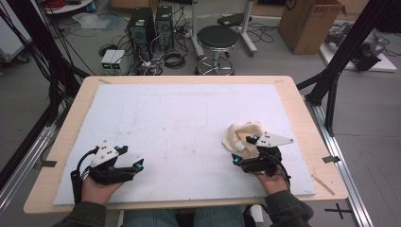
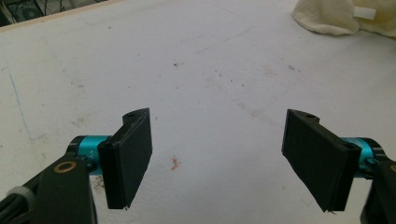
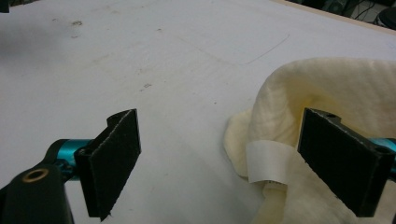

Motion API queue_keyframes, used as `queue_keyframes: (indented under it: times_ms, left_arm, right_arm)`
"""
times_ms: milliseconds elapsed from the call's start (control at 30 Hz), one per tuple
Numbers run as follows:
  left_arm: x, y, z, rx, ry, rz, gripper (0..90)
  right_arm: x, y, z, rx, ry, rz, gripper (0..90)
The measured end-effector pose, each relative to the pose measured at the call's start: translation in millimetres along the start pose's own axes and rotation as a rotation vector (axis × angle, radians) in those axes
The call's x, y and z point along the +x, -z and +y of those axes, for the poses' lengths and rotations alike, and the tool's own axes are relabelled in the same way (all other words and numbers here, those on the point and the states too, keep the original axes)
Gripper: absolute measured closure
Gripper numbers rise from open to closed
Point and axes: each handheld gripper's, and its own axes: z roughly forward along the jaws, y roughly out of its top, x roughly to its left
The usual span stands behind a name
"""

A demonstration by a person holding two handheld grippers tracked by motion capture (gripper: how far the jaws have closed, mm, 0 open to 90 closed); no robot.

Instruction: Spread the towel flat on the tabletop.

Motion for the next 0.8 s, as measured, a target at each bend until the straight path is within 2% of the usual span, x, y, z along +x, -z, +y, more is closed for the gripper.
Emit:
queue_keyframes:
  times_ms: [500, 567, 800]
  left_arm:
    - [-0.4, 3.8, 0.1, -0.011, -0.002, -0.006, 24.9]
    - [-0.9, 3.4, 0.2, -0.005, -0.008, -0.008, 24.9]
    - [0.8, 3.5, -0.6, -0.006, 0.002, -0.009, 24.9]
  right_arm:
    - [-1.9, 10.8, 3.2, -0.036, 0.0, -0.021, 12.6]
    - [-3.4, 14.4, 4.7, -0.054, 0.0, -0.022, 12.6]
    - [-9.8, 23.1, 6.0, -0.058, -0.008, -0.04, 12.7]
